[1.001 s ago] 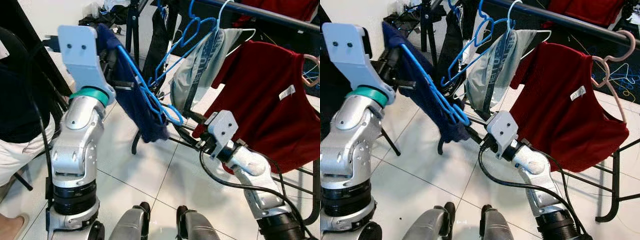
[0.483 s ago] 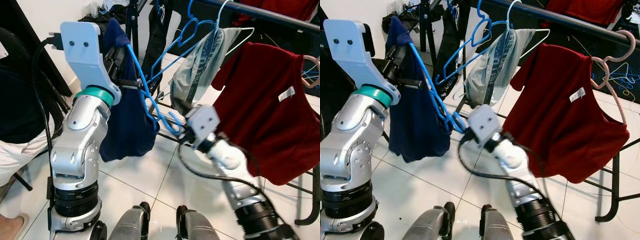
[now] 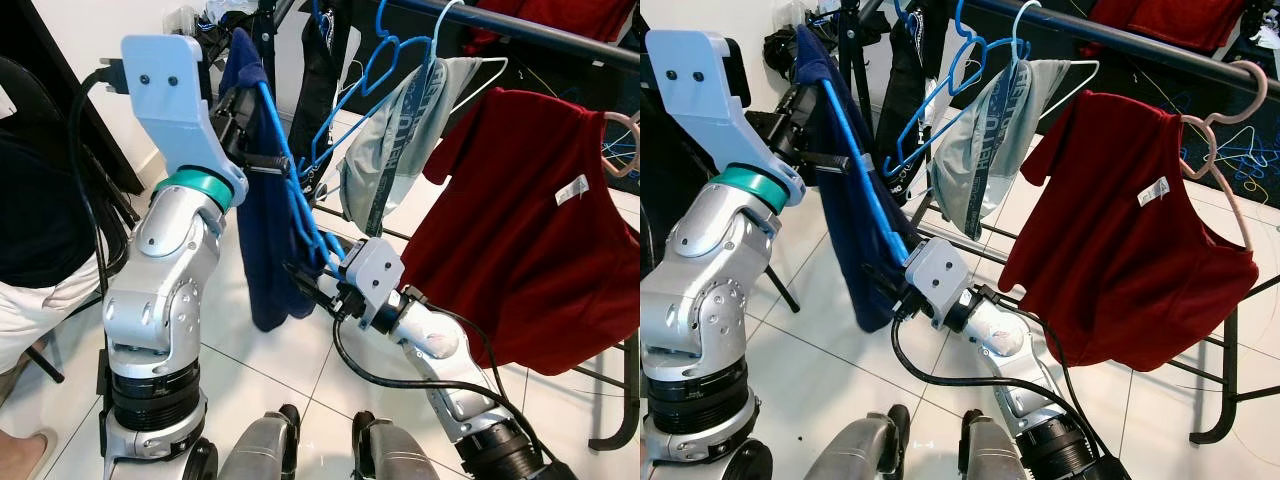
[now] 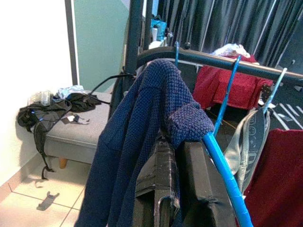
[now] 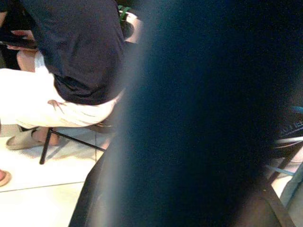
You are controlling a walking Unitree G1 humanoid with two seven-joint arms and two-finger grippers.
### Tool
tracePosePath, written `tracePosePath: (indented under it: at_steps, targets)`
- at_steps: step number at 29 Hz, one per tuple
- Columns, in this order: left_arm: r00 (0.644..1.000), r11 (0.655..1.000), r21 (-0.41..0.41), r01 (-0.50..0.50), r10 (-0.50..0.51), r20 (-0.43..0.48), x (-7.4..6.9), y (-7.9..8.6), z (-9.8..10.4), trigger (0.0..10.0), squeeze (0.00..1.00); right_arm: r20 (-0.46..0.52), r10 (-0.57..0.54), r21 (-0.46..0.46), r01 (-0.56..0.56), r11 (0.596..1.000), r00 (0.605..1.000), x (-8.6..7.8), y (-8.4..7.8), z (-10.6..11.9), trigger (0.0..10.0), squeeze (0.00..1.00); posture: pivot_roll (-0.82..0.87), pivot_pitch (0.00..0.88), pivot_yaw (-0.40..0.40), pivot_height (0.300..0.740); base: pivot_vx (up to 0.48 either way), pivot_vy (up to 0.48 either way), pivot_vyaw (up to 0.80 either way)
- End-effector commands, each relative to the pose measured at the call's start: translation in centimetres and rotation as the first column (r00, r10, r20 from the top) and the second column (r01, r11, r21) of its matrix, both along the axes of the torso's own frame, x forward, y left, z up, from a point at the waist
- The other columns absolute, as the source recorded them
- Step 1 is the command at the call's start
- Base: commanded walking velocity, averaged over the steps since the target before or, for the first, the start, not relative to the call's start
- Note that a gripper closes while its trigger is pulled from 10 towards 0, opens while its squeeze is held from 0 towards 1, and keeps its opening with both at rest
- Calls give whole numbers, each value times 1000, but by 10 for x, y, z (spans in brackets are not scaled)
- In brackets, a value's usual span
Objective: Hang hanger
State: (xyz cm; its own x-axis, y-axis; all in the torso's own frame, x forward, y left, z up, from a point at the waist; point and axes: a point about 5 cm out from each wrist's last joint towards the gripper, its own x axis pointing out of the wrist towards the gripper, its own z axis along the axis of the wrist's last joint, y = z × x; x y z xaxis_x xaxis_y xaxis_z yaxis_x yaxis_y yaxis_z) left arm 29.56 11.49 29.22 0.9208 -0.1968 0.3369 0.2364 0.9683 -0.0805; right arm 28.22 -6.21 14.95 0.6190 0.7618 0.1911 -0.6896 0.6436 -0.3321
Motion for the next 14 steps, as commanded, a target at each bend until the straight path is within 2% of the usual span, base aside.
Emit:
tracePosePath:
  at_steps: [1, 4, 7, 10, 11, 13, 14]
  targets:
    - [998, 1000, -7, 20, -20, 57, -6, -3, 13, 10000, 0, 27, 58, -45, -57, 997, 998, -3, 8, 2, 10000, 0, -38, 141, 82, 740, 0, 0, 0]
    - [998, 1000, -7, 21, -21, 56, -6, -3, 13, 10000, 0, 48, 56, -34, -55, 998, 997, -2, 10, 7, 10000, 0, -38, 141, 82, 740, 0, 0, 0]
    - [998, 1000, -10, 25, -24, 56, -7, -4, 13, 10000, 0, 83, -5, -16, 6, 1000, 997, 5, 9, 13, 10000, 0, -38, 141, 82, 740, 0, 0, 0]
    - [998, 999, -12, 32, -31, 57, -8, -6, 13, 10000, 0, 96, -99, 1, 99, 995, 990, 18, 8, 17, 10000, 0, -33, 139, 83, 740, 0, 0, 0]
    - [998, 999, -12, 34, -33, 58, -8, -6, 14, 10000, 0, 99, -129, 20, 128, 992, 987, 24, 9, 20, 8353, 0, -31, 138, 84, 740, 0, 0, 0]
    - [998, 999, -12, 34, -33, 58, -8, -6, 14, 10000, 0, 99, -129, 20, 128, 992, 987, 24, 9, 20, 8353, 0, -31, 138, 84, 740, 0, 0, 0]
    - [998, 999, -11, 35, -34, 59, -8, -6, 14, 10000, 0, 106, -153, 37, 150, 988, 982, 29, 9, 23, 3412, 0, -29, 137, 83, 740, 0, 0, 0]
